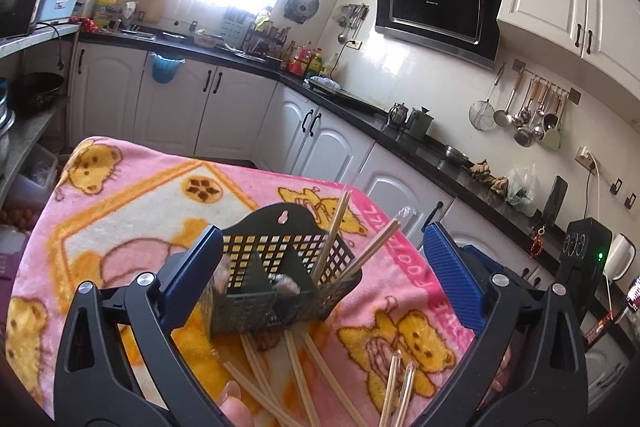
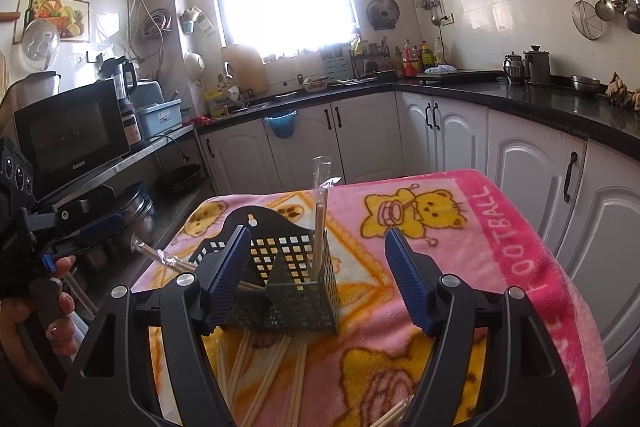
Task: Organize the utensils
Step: 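Move both open grippers back down toward the remaining chopsticks on the blanket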
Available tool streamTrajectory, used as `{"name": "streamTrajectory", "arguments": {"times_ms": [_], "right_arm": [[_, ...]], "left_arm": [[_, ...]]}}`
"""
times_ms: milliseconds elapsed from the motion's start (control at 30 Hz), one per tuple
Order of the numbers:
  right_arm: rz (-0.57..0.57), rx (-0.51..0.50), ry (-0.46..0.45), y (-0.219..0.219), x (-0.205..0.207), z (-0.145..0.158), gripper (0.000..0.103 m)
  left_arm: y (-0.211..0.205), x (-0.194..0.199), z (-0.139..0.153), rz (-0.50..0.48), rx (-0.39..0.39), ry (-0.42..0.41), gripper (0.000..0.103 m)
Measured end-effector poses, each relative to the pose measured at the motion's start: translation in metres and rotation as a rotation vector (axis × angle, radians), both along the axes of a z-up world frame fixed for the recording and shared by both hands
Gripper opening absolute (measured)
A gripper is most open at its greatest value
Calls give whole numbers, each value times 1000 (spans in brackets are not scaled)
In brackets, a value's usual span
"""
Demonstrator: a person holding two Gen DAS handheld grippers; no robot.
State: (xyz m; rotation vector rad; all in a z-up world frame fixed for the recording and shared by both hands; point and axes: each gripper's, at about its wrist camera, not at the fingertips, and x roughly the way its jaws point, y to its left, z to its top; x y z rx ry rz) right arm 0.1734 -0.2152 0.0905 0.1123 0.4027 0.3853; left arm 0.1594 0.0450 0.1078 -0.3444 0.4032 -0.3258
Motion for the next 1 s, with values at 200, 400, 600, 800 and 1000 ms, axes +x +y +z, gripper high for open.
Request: {"name": "streamTrajectory", "arguments": {"times_ms": [200,400,600,800,1000], "right_arm": [[3,-15,17,-1,-8,-6,67],[10,-38,49,1,-15,-17,68],[30,-70,84,2,-22,-32,68],[38,-85,126,1,-22,-48,68],[46,-96,165,-1,-23,-62,68]], "left_arm": [[2,-8,-12,6,15,24,92],[0,-10,-25,11,29,55,92],[-3,-11,-42,18,60,96,92],[-8,-10,-60,24,83,146,92],[-14,-7,-80,17,102,206,92]]}}
